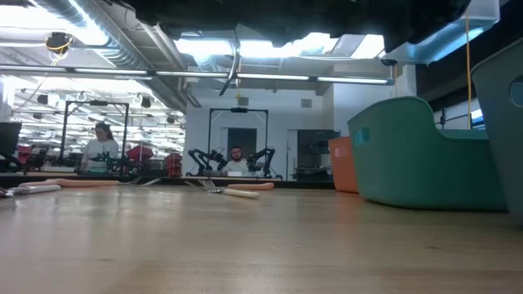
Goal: Sort silverware by color (type)
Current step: Put the black fork into the orange bin
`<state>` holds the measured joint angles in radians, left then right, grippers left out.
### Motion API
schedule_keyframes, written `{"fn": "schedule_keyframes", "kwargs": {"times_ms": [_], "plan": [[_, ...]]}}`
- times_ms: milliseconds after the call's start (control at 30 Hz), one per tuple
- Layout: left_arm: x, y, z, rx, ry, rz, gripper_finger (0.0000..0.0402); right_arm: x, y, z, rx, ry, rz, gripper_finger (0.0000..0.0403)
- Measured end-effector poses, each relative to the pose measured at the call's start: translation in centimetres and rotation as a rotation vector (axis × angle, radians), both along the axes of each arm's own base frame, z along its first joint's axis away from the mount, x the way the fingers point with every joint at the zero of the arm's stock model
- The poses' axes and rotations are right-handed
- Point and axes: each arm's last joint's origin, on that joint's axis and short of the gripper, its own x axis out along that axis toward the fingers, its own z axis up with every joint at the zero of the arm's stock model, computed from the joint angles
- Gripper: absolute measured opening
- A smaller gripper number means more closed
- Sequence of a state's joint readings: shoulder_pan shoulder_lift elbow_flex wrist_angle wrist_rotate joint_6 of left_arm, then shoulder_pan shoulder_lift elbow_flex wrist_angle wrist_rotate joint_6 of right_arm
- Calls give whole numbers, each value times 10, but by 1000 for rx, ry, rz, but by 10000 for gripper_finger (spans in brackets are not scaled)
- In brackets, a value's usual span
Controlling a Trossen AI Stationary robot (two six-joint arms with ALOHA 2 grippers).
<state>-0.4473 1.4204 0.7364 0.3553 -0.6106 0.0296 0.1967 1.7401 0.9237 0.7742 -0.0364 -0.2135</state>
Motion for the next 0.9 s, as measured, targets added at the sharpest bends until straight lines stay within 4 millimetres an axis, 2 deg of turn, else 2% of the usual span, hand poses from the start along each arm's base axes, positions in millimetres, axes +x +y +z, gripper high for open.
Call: {"fn": "schedule_keyframes", "kwargs": {"times_ms": [167,233,367,600,900], "plan": [[0,0,0,-22,-2,7,14,0,0,0,-4,0,2,31],[0,0,0,-29,-4,8,16,0,0,0,-4,1,4,10],[0,0,-1,-19,4,6,44,0,0,-1,-6,12,0,20],[-3,1,-7,-32,65,18,106,-2,-2,1,-18,42,-59,8],[-7,1,-16,-18,148,27,113,-31,-15,34,-114,147,-282,6]]}}
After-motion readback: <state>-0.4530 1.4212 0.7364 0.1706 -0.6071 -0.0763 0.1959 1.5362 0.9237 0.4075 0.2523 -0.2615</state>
